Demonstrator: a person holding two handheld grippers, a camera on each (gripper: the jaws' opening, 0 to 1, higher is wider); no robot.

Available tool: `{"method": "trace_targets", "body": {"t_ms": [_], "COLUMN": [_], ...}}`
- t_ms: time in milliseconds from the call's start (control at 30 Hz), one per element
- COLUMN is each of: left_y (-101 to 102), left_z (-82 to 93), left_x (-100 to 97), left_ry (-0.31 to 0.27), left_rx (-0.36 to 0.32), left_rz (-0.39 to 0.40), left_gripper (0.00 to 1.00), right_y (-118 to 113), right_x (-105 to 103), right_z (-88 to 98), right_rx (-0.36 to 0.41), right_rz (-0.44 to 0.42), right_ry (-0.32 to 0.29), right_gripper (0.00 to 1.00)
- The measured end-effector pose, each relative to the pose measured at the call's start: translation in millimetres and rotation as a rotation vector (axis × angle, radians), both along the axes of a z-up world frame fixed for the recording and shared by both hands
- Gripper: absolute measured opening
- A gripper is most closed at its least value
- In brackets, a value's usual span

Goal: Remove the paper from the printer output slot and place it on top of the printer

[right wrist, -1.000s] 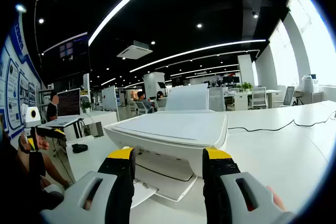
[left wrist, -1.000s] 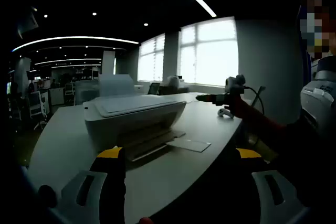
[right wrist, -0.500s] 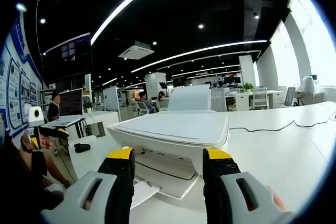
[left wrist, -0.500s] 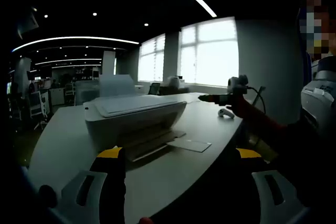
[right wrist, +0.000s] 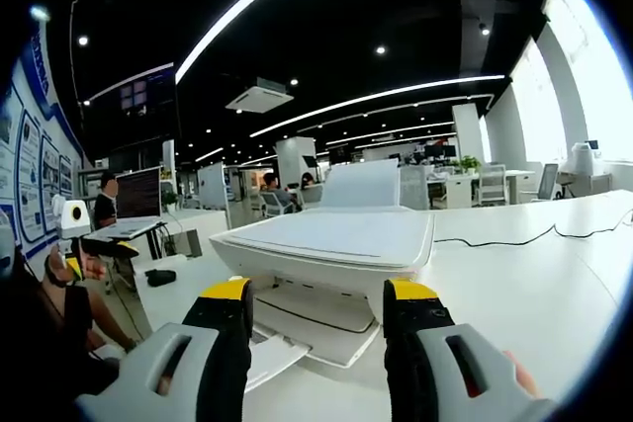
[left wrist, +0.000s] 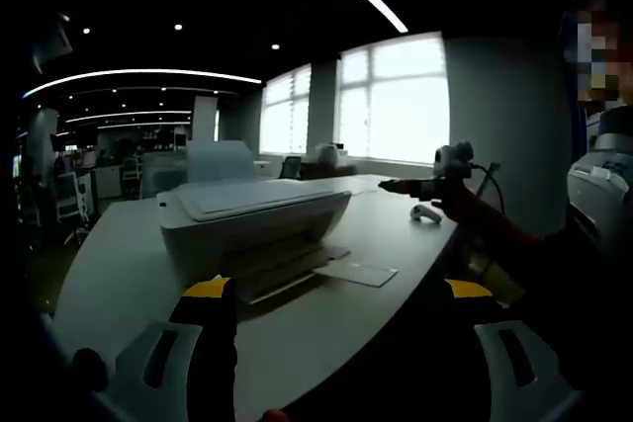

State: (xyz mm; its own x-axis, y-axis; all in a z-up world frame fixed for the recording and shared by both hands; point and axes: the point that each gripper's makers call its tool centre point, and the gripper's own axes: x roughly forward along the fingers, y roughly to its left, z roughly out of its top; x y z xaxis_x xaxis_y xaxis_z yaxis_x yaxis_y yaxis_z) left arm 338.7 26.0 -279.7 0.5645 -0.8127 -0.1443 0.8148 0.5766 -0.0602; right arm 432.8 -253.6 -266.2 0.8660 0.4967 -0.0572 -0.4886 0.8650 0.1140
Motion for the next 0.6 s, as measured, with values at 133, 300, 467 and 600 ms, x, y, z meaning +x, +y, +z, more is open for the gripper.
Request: {"method": "trace_targets", "body": {"t_ms": [133,300,467,600], "left_y": [1.1,0.8,0.7,1.0], "left_z": [-0.1,0.3,0.0,-0.3], "left_x": [0.7,0.8,1.1,1.6], "left_ry": [0.000,-0.001,0.000,0.001], "left_rx": [0.000,-0.001,-0.001,-0.003], "left_rz": [0.003,0.003,0.005,0.007], "left_gripper": [0.87,0.87,0.87,0.87], "right_y": [1.1,0.8,0.2,-0.5], "right_x": [-2.7,-6.5,-10.3,-12.5], "right_z": [1.1,3.3,3.8,3.1], "right_rx": [-0.001,0.001,-0.001,0.002], "right_rz": [0.005,0.009,0.010,0.009], "right_ry": [-0.002,-0.008,-0.009,-0.008], "right_gripper": [0.49,0.49,0.49,0.49]}}
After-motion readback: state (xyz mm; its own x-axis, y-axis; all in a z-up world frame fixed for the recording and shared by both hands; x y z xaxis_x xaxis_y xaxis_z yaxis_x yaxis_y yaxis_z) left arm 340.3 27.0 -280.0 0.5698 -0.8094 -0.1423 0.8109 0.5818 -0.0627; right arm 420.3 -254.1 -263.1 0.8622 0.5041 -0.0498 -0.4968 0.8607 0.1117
